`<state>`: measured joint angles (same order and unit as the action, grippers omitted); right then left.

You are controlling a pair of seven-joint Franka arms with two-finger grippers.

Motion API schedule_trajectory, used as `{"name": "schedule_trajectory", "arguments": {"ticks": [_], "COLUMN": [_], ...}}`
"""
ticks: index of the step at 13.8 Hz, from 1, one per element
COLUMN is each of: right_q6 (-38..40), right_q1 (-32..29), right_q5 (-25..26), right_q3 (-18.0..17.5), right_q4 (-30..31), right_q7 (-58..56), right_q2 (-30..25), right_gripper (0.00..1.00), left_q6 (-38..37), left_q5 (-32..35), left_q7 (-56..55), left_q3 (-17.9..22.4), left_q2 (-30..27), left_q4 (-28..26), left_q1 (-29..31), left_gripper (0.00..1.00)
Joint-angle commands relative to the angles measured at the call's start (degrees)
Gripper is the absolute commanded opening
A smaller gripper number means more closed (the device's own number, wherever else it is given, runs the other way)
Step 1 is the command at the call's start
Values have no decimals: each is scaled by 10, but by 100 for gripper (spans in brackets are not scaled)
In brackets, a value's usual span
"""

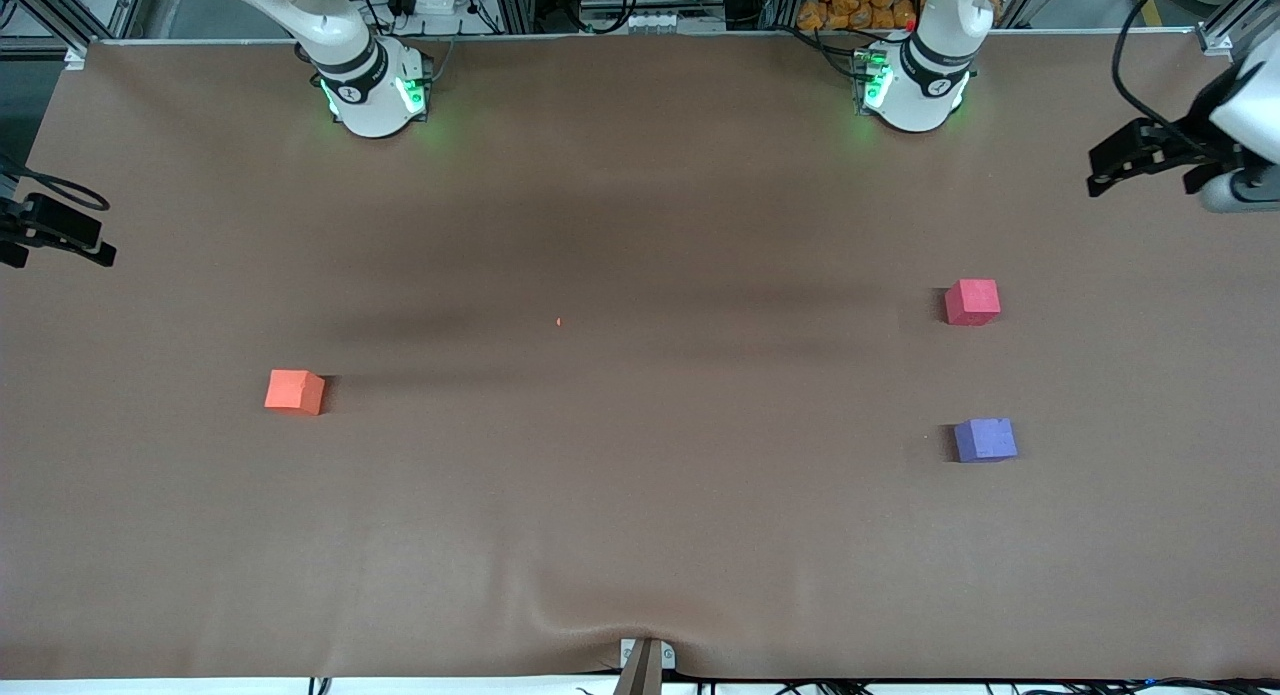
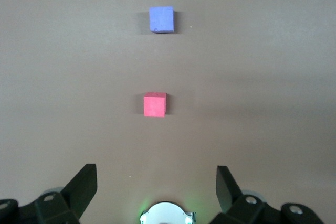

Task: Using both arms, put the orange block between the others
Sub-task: 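Move the right gripper toward the orange cube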

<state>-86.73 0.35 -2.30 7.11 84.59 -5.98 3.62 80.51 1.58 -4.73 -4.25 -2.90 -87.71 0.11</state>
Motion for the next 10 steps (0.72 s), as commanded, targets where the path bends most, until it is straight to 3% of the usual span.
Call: {"name": "schedule_trajectory", "arguments": {"ticks": [1, 10], "right_q6": [7, 6], "right_q1": [7, 13], "right_q5": [9, 18], "right_q3": [-3, -3], "right_q4": [-18, -18], "right_q7": [47, 43], "right_q2": [10, 24], "right_gripper": [100, 100], "left_q6": [-6, -21], "left_q5": [4, 4], "left_q7": [1, -5], "left_q3": [-1, -1], "left_q2": [8, 16], "left_q4": [22, 4], "left_q1": [2, 1], "left_gripper": [100, 100]}}
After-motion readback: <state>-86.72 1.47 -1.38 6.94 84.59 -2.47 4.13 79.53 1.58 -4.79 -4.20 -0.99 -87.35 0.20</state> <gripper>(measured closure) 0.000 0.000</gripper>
